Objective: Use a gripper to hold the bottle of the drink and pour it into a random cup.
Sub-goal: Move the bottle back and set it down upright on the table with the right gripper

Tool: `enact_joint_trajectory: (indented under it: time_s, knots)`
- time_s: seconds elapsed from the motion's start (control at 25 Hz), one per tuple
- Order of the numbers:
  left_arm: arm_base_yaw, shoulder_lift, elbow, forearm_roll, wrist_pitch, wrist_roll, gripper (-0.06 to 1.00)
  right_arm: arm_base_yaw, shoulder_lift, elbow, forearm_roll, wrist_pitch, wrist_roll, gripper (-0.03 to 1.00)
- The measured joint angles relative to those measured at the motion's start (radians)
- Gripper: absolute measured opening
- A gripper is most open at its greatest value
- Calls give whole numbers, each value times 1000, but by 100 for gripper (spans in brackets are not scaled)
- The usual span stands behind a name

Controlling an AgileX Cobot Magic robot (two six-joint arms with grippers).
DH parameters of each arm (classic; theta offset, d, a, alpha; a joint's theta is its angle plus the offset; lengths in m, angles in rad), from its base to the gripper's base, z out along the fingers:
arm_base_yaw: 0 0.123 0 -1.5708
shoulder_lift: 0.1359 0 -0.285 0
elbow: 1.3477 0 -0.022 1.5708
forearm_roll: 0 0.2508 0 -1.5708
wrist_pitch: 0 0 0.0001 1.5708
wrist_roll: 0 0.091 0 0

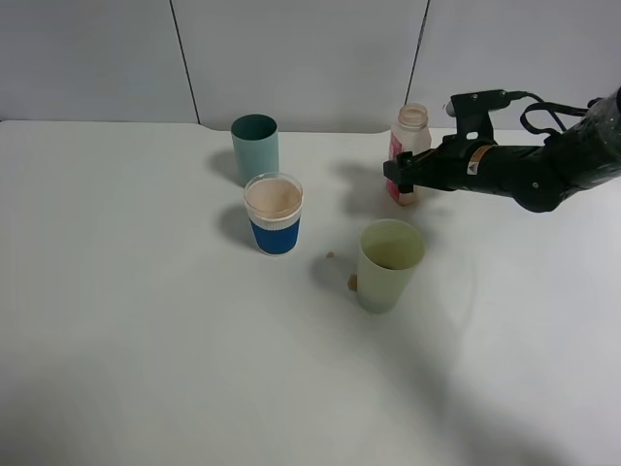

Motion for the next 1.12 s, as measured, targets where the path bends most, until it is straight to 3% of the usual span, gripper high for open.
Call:
enact_joint_trajectory:
  time_s: [0.2, 0.88, 1.12]
  knots:
    - [0, 0, 0, 0, 0, 0, 93, 0, 0, 0, 14, 9, 0, 99]
    - [0, 0, 0, 0, 0, 0, 93, 3, -2, 0, 15, 40, 1, 99]
    - [0, 0, 0, 0, 0, 0, 93, 3, -86, 1, 15, 114, 0, 99]
